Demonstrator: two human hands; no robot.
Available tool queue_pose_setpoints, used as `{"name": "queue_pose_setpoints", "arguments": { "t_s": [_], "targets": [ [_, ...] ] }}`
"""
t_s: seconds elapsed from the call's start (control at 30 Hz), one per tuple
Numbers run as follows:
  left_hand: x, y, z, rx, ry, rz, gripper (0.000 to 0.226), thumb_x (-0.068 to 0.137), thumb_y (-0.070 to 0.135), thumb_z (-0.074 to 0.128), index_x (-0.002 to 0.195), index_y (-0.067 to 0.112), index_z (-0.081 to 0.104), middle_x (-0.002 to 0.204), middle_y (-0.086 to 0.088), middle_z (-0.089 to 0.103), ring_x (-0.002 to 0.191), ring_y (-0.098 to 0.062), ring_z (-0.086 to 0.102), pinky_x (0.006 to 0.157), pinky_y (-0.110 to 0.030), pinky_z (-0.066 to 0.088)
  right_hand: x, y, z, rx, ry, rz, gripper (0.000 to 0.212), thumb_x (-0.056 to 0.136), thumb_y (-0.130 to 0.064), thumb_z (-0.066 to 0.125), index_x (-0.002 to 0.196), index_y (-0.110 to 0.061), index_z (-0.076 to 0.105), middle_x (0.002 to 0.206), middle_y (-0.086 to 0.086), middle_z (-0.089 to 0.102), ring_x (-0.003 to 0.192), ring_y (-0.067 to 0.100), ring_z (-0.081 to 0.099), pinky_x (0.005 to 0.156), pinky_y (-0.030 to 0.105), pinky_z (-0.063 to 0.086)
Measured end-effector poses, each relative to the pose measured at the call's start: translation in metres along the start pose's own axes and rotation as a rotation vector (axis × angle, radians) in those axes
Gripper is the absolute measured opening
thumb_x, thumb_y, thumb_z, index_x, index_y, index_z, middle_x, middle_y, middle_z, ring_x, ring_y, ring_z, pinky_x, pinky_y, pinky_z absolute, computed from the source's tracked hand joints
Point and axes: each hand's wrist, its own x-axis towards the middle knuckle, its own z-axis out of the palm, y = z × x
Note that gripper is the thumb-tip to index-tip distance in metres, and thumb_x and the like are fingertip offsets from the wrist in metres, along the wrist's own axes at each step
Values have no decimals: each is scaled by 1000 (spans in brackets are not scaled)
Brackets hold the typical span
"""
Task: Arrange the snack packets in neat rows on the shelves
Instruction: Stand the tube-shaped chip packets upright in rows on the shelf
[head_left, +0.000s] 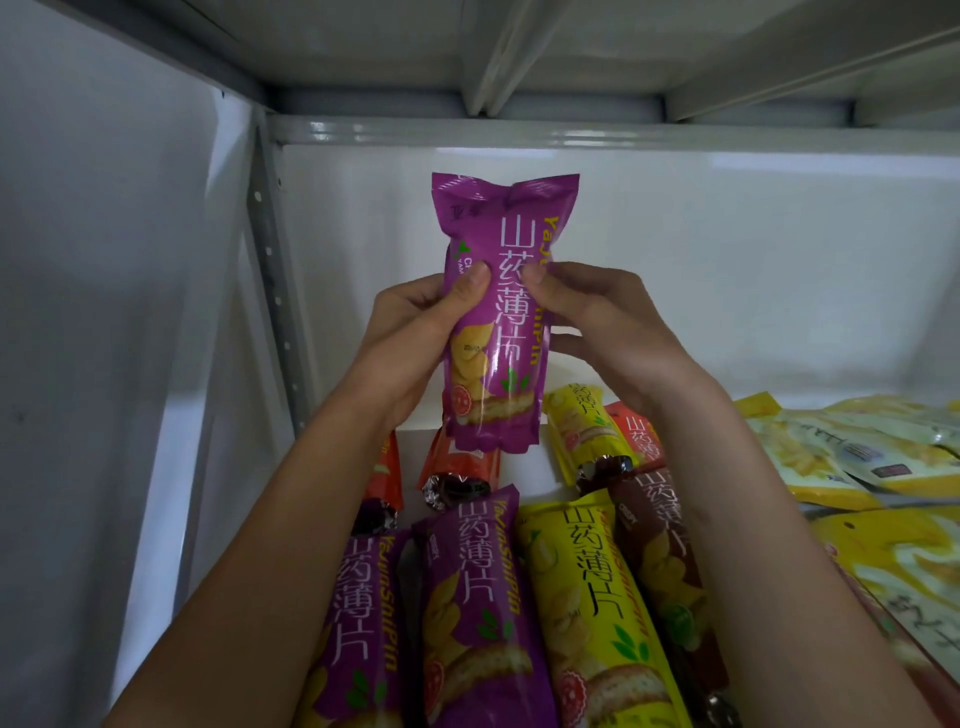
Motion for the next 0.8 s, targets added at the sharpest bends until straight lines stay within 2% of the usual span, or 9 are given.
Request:
{"name": "queue_pose_setpoints", "arguments": {
  "t_s": [0.13, 0.23, 0.4, 0.5, 0.63, 0.73, 0.8],
  "targets": [
    [0, 1, -2, -6, -114, -84, 49, 88, 40, 68, 123, 5, 71, 114, -10, 79, 103, -22, 77, 88, -31, 62, 2, 4, 1, -25, 109, -39, 30, 98, -27, 71, 105, 2, 77, 96, 10, 80, 79, 15, 76, 68, 27, 61],
    [-1, -3, -1, 71, -219, -132, 48, 81, 34, 75, 122, 8, 72, 115, -10, 79, 105, -25, 77, 88, -33, 62, 4, 5, -1, 3, 165, -23, 33, 97, -30, 72, 105, 2, 77, 99, 13, 80, 86, 21, 78, 73, 33, 64],
    [1, -8, 0, 124, -134, -82, 48, 77, 33, 80, 118, 9, 75, 108, -8, 80, 99, -24, 78, 83, -31, 63, 1, 3, -6, 6, 31, 83, 34, 97, -38, 71, 115, -9, 76, 105, 4, 80, 92, 18, 78, 74, 27, 61],
    [1, -10, -1, 106, -141, -81, 44, 76, 34, 78, 115, 12, 75, 108, -7, 81, 99, -22, 78, 80, -29, 63, -2, 3, -8, -63, -27, 69, 26, 96, -24, 74, 118, -10, 76, 104, 4, 81, 92, 17, 78, 71, 25, 61],
    [2, -13, -5, 102, -254, -137, 50, 76, 28, 80, 121, 7, 73, 119, -12, 77, 112, -29, 74, 97, -39, 60, -1, 5, -7, -13, 86, 36, 23, 94, -18, 76, 114, -8, 76, 97, 5, 81, 81, 14, 78, 65, 24, 61],
    [3, -15, -8, 140, -241, -157, 50, 76, 23, 83, 122, 7, 74, 119, -12, 77, 111, -30, 75, 101, -46, 58, 1, 6, -7, 10, 90, 51, 26, 94, -23, 76, 116, -10, 76, 101, 4, 81, 87, 16, 78, 72, 30, 64],
    [3, -17, -6, 170, -189, -136, 50, 75, 25, 83, 122, 7, 75, 115, -11, 79, 107, -29, 76, 99, -45, 60, 1, 7, -12, -28, -11, 111, 31, 94, -29, 75, 121, -15, 73, 108, 2, 80, 96, 17, 78, 83, 34, 64]
  ]
}}
